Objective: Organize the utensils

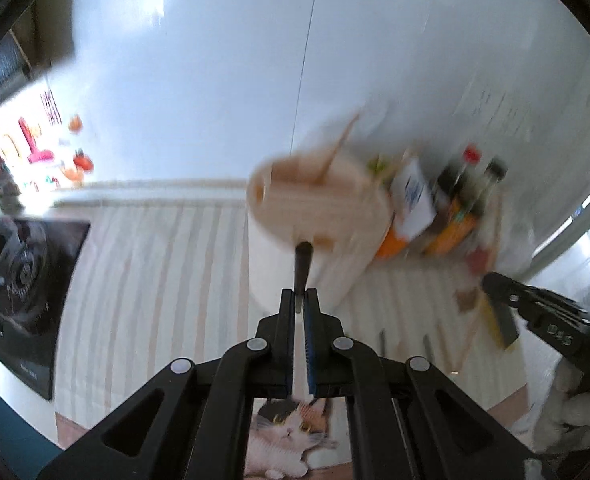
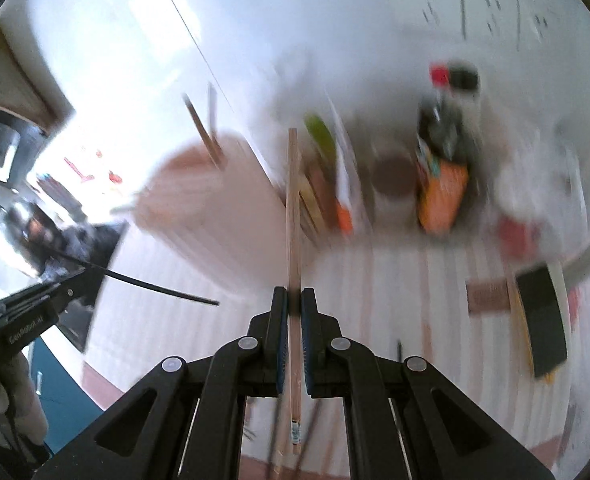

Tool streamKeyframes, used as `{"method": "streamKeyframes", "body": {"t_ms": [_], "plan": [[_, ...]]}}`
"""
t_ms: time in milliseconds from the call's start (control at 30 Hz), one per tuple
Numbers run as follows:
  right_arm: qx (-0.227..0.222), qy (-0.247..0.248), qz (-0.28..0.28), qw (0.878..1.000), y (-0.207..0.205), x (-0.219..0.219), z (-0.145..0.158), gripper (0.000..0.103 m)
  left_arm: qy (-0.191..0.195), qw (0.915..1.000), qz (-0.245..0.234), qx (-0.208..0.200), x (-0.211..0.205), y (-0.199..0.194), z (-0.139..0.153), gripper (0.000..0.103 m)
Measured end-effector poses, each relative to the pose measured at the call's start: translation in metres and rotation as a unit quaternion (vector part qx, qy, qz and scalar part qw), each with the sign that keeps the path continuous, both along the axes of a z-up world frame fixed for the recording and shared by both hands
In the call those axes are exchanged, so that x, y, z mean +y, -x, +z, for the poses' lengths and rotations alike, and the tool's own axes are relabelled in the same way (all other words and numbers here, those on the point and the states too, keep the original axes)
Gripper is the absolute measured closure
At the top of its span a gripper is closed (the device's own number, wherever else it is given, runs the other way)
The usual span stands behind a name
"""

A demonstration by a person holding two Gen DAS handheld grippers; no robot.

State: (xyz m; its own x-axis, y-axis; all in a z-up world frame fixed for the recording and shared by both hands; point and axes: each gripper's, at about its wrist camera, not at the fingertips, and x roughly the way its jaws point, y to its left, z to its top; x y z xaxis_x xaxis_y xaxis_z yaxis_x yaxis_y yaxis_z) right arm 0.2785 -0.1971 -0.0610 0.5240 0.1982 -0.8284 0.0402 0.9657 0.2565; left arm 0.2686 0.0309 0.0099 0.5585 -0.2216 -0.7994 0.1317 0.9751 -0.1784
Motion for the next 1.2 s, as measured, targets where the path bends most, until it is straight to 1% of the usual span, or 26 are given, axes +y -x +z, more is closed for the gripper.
{"method": "streamKeyframes", "body": {"t_ms": [133, 233, 300, 367, 467, 500, 533, 567, 600, 667, 700, 733, 767, 800, 833, 900, 967, 1000, 1067, 1167, 1200], "plan": [[-0.054, -0.021, 0.005, 0.998, -0.022, 0.008, 0.045, 0.096, 0.014, 0.9990, -0.006, -0.042, 0.001, 0.000, 0.042, 0.102], [-0.090, -0.032, 0.011, 0.995, -0.037, 0.016, 0.077, 0.096, 0.024, 0.9974, -0.013, -0.066, 0.001, -0.003, 0.070, 0.102], [-0.114, -0.038, 0.013, 0.993, -0.049, 0.022, 0.097, 0.096, 0.027, 0.9965, -0.015, -0.078, 0.001, -0.007, 0.083, 0.103], [-0.130, -0.043, 0.011, 0.991, -0.057, 0.026, 0.111, 0.096, 0.031, 0.9955, -0.016, -0.089, 0.000, -0.014, 0.095, 0.103], [-0.152, -0.057, 0.006, 0.987, -0.071, 0.031, 0.128, 0.096, 0.026, 0.9946, -0.011, -0.100, 0.001, -0.025, 0.103, 0.103], [-0.159, -0.062, 0.006, 0.985, -0.078, 0.033, 0.133, 0.096, 0.027, 0.9948, -0.009, -0.097, 0.002, -0.030, 0.102, 0.103], [-0.161, -0.064, 0.007, 0.985, -0.082, 0.035, 0.134, 0.096, 0.036, 0.9950, -0.007, -0.093, 0.006, -0.033, 0.098, 0.103], [-0.159, -0.066, 0.007, 0.985, -0.086, 0.037, 0.134, 0.096, 0.035, 0.9953, -0.007, -0.090, 0.009, -0.034, 0.094, 0.103], [-0.151, -0.072, 0.006, 0.986, -0.090, 0.039, 0.133, 0.096, 0.027, 0.9957, -0.005, -0.088, 0.012, -0.033, 0.090, 0.102], [-0.148, -0.072, 0.009, 0.986, -0.086, 0.040, 0.133, 0.096, 0.021, 0.9969, -0.003, -0.076, 0.019, -0.025, 0.073, 0.096], [-0.146, -0.064, 0.009, 0.987, -0.082, 0.039, 0.131, 0.096, 0.024, 0.9983, 0.002, -0.054, 0.025, -0.021, 0.057, 0.085], [-0.135, -0.051, 0.009, 0.989, -0.074, 0.037, 0.125, 0.096, 0.028, 0.9992, 0.013, -0.026, 0.033, -0.017, 0.036, 0.059], [-0.116, -0.043, 0.009, 0.992, -0.064, 0.035, 0.116, 0.096, 0.036, 0.9990, 0.026, 0.002, 0.041, -0.015, 0.011, 0.046], [-0.097, -0.034, 0.008, 0.995, -0.055, 0.032, 0.105, 0.096, 0.047, 0.9976, 0.039, 0.034, 0.048, -0.011, -0.015, 0.039], [-0.079, -0.025, 0.008, 0.997, -0.047, 0.030, 0.093, 0.096, 0.057, 0.9951, 0.050, 0.063, 0.053, -0.011, -0.036, 0.039], [-0.016, -0.010, 0.002, 1.000, -0.029, 0.020, 0.056, 0.096, 0.081, 0.9838, 0.081, 0.138, 0.063, -0.009, -0.096, 0.039], [0.032, -0.002, -0.007, 0.999, -0.016, 0.010, 0.022, 0.096, 0.092, 0.9733, 0.099, 0.186, 0.063, -0.008, -0.136, 0.039], [0.066, 0.005, -0.017, 0.998, -0.007, 0.001, -0.006, 0.096, 0.093, 0.9669, 0.105, 0.213, 0.061, -0.010, -0.163, 0.039], [0.112, 0.008, -0.030, 0.993, 0.003, -0.011, -0.043, 0.096, 0.086, 0.9611, 0.111, 0.238, 0.055, -0.014, -0.190, 0.040], [0.160, 0.014, -0.047, 0.986, 0.015, -0.024, -0.088, 0.096, 0.064, 0.9530, 0.115, 0.273, 0.042, -0.029, -0.234, 0.041], [0.173, 0.013, -0.050, 0.984, 0.017, -0.027, -0.100, 0.096, 0.052, 0.9519, 0.113, 0.280, 0.037, -0.033, -0.241, 0.041]]}}
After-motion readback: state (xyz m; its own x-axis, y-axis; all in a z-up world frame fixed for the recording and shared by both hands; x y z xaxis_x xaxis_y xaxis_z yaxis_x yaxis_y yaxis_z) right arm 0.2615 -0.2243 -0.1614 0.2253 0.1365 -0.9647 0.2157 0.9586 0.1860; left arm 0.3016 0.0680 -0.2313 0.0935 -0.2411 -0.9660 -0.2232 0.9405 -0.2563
